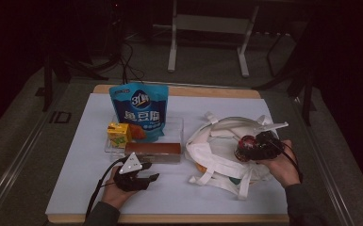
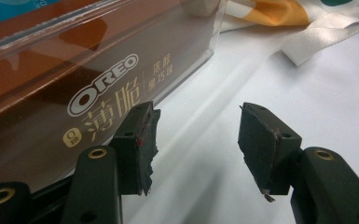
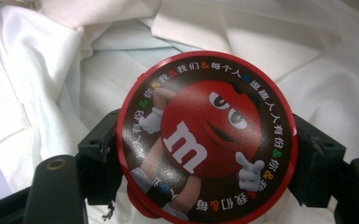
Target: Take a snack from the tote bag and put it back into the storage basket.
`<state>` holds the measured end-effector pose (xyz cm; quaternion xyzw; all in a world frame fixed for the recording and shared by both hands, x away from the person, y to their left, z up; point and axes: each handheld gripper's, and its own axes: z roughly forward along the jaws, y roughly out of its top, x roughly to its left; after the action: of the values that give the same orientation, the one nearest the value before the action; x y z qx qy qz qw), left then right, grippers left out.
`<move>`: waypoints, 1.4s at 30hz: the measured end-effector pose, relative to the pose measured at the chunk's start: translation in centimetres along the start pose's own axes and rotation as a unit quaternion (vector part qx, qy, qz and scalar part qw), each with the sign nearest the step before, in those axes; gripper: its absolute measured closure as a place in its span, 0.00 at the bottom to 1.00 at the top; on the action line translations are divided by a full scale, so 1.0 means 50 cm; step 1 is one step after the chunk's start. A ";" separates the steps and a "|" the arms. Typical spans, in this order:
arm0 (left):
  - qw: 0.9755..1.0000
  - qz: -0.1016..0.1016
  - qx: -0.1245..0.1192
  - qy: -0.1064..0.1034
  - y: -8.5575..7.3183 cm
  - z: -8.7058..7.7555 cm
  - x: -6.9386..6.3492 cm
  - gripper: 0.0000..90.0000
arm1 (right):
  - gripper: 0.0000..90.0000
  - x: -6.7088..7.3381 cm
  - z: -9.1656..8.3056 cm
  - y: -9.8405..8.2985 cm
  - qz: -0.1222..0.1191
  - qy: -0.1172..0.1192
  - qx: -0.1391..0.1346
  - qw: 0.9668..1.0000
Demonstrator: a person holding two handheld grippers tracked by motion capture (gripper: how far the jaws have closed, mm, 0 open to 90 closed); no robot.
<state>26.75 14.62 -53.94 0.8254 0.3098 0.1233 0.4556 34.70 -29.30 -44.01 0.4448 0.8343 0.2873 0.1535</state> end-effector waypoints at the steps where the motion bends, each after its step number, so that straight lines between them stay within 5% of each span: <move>1: 1.000 0.000 0.000 0.000 0.000 0.000 0.000 0.51 | 0.28 0.001 0.000 0.002 -0.002 0.001 -0.001 1.000; 42: 1.000 0.000 0.000 -0.002 0.000 0.000 0.000 0.51 | 0.28 0.074 -0.002 0.050 -0.039 0.036 -0.008 0.999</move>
<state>26.75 14.61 -53.94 0.8258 0.3087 0.1220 0.4560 34.21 -25.17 -42.38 0.3999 0.8539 0.3033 0.1378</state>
